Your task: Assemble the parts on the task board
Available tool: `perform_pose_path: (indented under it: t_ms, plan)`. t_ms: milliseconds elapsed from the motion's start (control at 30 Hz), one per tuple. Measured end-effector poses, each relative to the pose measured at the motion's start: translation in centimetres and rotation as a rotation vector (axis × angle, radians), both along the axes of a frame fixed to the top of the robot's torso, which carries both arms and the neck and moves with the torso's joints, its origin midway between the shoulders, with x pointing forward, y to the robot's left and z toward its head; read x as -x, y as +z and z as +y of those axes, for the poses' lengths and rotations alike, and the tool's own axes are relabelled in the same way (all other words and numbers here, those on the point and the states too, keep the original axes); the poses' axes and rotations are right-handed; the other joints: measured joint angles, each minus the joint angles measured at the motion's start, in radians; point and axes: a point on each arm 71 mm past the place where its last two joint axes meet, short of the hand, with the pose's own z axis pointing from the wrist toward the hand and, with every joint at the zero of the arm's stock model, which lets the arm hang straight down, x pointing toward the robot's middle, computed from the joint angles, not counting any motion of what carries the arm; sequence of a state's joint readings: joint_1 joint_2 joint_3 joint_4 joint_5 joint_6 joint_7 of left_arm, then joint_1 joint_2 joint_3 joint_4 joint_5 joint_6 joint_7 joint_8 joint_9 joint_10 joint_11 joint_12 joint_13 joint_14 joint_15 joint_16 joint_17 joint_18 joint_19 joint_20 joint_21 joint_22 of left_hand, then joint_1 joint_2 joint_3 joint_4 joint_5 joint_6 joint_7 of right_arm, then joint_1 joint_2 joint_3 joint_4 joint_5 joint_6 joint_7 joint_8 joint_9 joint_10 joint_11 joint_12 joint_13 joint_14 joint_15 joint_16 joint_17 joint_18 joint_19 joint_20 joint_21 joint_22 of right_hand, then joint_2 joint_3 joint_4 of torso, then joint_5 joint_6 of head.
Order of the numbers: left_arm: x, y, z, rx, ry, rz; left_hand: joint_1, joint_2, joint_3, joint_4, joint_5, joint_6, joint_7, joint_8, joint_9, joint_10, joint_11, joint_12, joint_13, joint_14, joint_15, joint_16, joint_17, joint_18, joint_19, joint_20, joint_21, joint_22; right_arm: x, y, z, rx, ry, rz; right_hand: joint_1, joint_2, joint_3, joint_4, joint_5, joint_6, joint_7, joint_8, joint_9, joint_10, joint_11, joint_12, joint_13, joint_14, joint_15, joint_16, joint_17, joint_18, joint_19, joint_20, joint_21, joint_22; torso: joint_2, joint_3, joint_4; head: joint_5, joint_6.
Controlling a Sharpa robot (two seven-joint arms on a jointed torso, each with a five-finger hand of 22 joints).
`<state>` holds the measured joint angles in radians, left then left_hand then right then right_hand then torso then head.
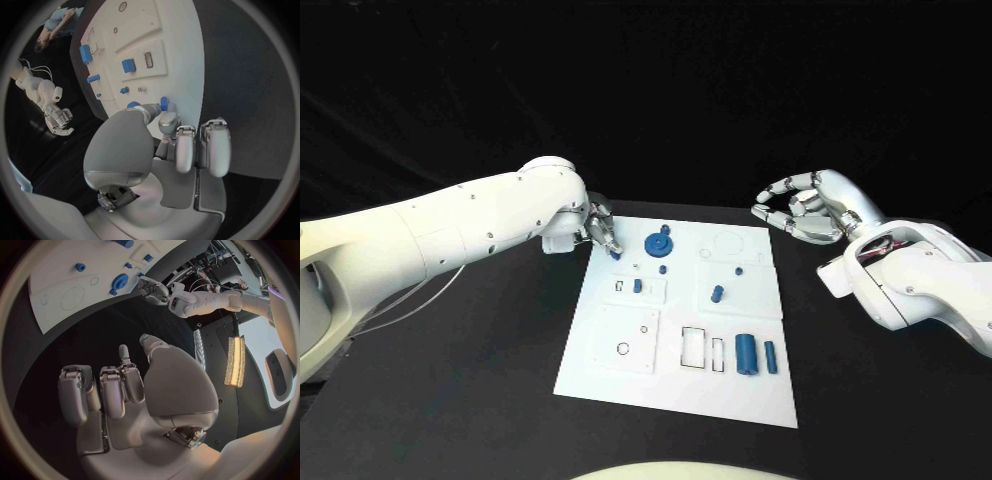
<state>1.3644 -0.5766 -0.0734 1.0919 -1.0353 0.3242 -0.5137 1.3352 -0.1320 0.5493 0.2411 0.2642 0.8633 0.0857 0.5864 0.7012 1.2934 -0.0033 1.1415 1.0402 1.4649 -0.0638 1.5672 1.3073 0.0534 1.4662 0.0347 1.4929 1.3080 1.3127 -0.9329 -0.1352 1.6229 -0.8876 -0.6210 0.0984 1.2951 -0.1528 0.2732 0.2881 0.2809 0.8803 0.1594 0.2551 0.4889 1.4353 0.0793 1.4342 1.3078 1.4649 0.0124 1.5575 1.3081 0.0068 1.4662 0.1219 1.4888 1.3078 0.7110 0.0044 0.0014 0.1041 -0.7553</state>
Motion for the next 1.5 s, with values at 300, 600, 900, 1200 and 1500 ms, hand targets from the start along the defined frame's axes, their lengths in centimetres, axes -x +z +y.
perform_pose_path:
  t_ms: [300, 600, 900, 1200, 1500]
  plan:
    - [2.0, 0.6, 0.8, 0.089, 0.009, -0.011, -0.032, -0.032, 0.055, -0.007, 0.007, 0.0, 0.0, 0.017, 0.001, 0.01, 0.009, 0.009, 0.011, 0.0, 0.0, 0.0, 0.0, 0.0, 0.0, 0.0, 0.0, 0.0, 0.0, 0.0, -0.2, 0.001, -0.003, 0.0, 0.0, 0.0, 0.0, 0.0, 0.006, 0.0, 0.0, 0.0, 0.0, 0.0, 0.0, 0.0, 0.0, 0.0, 0.0, 0.0, 0.0, 0.0, 0.0, 0.0, 0.0, 0.0, -0.001, 0.0003, 0.0015, 0.002, 0.002]
    - [4.2, 0.9, 1.1, 0.165, 0.004, -0.044, -0.051, -0.051, 0.069, 0.006, 0.012, 0.01, -0.005, 0.025, 0.037, 0.02, 0.005, 0.016, 0.018, 0.0, 0.0, 0.0, 0.0, 0.0, 0.0, 0.0, 0.0, 0.0, 0.0, 0.0, -0.4, 0.002, -0.007, 0.0, 0.0, 0.0, 0.0, 0.0, 0.006, 0.0, 0.0, 0.0, 0.0, 0.0, 0.0, 0.0, 0.0, 0.0, 0.0, 0.0, 0.0, 0.0, 0.0, 0.0, 0.0, 0.0, -0.001, -0.0003, 0.003, 0.004, 0.002]
    - [5.5, -0.3, 0.8, 0.175, -0.022, -0.071, -0.056, -0.056, 0.072, 0.008, 0.018, 0.015, -0.008, 0.025, 0.038, 0.024, 0.001, 0.02, 0.019, 0.0, 0.0, 0.0, 0.0, 0.0, 0.0, 0.0, 0.0, 0.0, 0.0, 0.0, -0.4, 0.002, -0.008, 0.001, 0.0, 0.0, 0.0, 0.0, 0.006, 0.0, 0.0, 0.0, 0.0, 0.0, 0.0, 0.0, 0.0, 0.0, 0.0, 0.0, 0.0, 0.0, 0.0, 0.0, -0.004, 0.0, -0.001, -0.002, 0.0036, 0.007, 0.002]
    - [6.0, -1.4, 0.3, 0.149, -0.057, -0.078, -0.07, -0.069, 0.116, -0.027, 0.023, 0.02, -0.006, 0.029, 0.052, 0.024, 0.001, 0.02, 0.016, 0.0, 0.0, 0.0, 0.0, 0.0, 0.0, -0.001, 0.0, 0.0, 0.0, -0.1, -0.4, 0.002, -0.008, 0.003, 0.0, 0.0, 0.0, 0.0, 0.006, 0.0, 0.0, 0.0, 0.001, 0.0, 0.0, 0.0, 0.0, 0.0, 0.0, 0.0, 0.0, 0.0, 0.0, 0.0, -0.004, 0.0, 0.0, -0.0021, -0.0005, 0.011, 0.001]
    - [6.1, -1.6, 0.0, 0.115, -0.077, -0.082, -0.076, -0.075, 0.12, -0.023, 0.038, 0.022, -0.004, 0.031, 0.052, 0.029, 0.0, 0.02, 0.015, 0.0, 0.0, 0.0, 0.0, 0.0, 0.0, -0.001, 0.0, 0.0, 0.1, -0.2, -0.4, 0.002, -0.008, 0.004, 0.0, 0.0, 0.0, 0.0, 0.006, 0.0, 0.0, 0.0, 0.0, 0.0, 0.0, 0.0, 0.0, 0.0, 0.0, 0.0, -0.001, 0.0, 0.0, 0.0, -0.004, 0.0, 0.001, -0.001, 0.0001, 0.011, -0.002]
